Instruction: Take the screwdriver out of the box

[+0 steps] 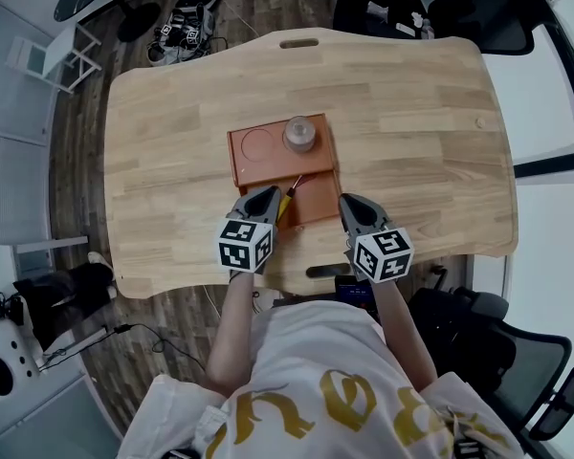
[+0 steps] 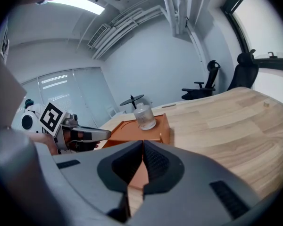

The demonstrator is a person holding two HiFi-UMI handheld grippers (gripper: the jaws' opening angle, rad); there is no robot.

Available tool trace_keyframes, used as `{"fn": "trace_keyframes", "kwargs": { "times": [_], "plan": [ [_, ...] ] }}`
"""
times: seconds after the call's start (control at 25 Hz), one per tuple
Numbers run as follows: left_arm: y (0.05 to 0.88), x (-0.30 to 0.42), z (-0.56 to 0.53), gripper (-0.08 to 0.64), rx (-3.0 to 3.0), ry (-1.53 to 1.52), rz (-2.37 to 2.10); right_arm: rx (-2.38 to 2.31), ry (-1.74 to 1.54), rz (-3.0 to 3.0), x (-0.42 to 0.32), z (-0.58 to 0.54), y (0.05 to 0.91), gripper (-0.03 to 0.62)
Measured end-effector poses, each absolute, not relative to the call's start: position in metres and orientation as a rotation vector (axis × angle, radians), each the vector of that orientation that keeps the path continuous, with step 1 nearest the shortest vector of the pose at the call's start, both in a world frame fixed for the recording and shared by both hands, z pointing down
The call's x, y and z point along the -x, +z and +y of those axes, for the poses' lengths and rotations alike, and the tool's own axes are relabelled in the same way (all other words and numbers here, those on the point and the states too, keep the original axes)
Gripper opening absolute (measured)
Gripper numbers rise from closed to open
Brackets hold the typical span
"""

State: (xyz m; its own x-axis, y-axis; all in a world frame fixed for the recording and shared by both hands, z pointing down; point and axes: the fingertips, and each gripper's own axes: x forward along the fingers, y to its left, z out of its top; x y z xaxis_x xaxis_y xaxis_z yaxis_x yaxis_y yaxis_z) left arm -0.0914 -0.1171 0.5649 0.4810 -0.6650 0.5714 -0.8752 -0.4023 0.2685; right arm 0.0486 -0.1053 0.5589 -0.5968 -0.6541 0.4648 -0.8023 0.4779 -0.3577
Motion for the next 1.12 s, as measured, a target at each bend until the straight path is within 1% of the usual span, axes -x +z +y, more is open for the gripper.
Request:
{"fn": "trace_keyframes", "kwargs": {
  "times": [0.88,0.92,0.96,1.0,1.12],
  "plan": [
    [0.641,0.066,-0.109,0.016,-2.082,0.918,-0.990,-1.062,0.787,-2.433,-0.028,-0.117,0.587,0.012],
    [0.644,0.065,-0.108,0.030,-2.080,0.934,-0.978,-1.060,0.790,-2.430,-0.028,-0.118,0.588,0.012],
    [0.646,0.065,-0.108,0.067,-2.078,0.949,-0.973,-1.058,0.793,-2.428,-0.028,-0.119,0.590,0.012],
    [0.648,0.065,-0.108,0.082,-2.078,0.964,-0.974,-1.056,0.796,-2.425,-0.028,-0.120,0.591,0.012],
    [0.655,0.064,-0.109,0.100,-2.073,1.005,-0.969,-1.050,0.803,-2.425,-0.028,-0.124,0.593,0.012]
  ]
}}
